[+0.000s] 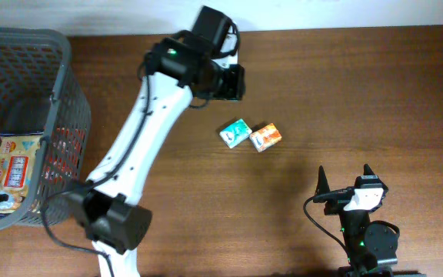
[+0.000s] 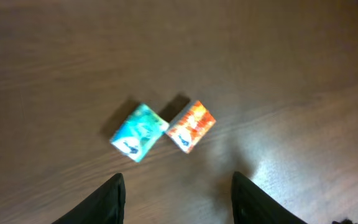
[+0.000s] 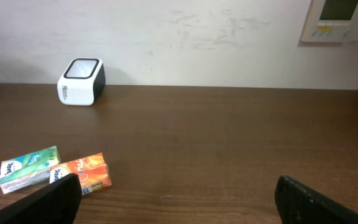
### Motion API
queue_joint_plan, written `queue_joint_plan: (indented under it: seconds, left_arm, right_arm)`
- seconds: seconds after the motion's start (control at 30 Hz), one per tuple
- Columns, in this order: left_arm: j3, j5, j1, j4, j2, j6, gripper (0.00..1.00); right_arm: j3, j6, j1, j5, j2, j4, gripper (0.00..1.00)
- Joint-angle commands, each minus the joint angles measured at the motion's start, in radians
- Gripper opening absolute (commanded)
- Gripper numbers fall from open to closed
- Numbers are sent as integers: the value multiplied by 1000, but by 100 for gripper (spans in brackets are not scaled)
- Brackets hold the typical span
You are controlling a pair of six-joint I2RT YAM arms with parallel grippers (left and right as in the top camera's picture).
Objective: Scan the item barcode
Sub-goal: 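Carry the orange tissue pack out and set it beside the green pack, then reach the left gripper into the basket and grasp the red snack bag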
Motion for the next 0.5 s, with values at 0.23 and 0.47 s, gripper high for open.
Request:
queue_joint_plan:
  seconds: [0.23, 0.47]
  left_arm:
    - [24, -23, 435, -105, -346, 25, 63]
    - [23, -309, 832, -219, -421, -8, 62]
  right_arm:
    - [-9, 3, -6, -2, -4, -3, 99]
    - [-9, 3, -6, -2, -4, -3, 98]
